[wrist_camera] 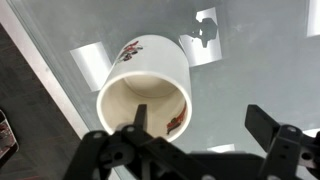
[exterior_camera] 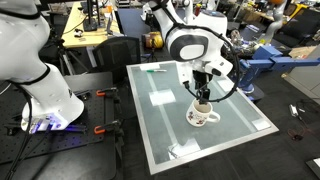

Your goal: Slid the white mug to the left side of the table

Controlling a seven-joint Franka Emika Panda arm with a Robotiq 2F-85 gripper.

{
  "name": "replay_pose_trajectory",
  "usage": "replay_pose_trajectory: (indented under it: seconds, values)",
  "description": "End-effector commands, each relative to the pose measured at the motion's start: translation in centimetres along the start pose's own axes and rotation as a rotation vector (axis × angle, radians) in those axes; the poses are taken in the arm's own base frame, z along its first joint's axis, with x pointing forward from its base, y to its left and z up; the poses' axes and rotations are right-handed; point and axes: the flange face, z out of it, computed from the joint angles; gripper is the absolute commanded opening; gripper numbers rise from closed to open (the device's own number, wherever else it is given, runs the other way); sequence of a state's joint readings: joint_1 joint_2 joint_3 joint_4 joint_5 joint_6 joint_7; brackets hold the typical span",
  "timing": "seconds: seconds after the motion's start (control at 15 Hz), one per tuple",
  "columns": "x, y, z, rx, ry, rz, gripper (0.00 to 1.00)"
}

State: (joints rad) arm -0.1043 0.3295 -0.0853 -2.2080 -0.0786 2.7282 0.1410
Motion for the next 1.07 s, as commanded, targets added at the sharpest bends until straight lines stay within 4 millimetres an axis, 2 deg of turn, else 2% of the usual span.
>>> replay_pose_trajectory:
  seconds: [0.0,0.27,0.33,0.73,1.0]
  values:
    - [1.6,-0.3,1.0,0.03,-0.016,-0.038,1.0]
    - [2.3,-0.2,2.3,0.064,-0.041,-0.045,1.0]
    - [2.5,-0.1,2.6,0.069,-0.049,-0.047,0.96]
    - [3.0,0.4,3.8,0.07,-0.075,-0.052,0.44]
    - [3.0,0.2,3.8,0.066,-0.076,-0.058,0.16]
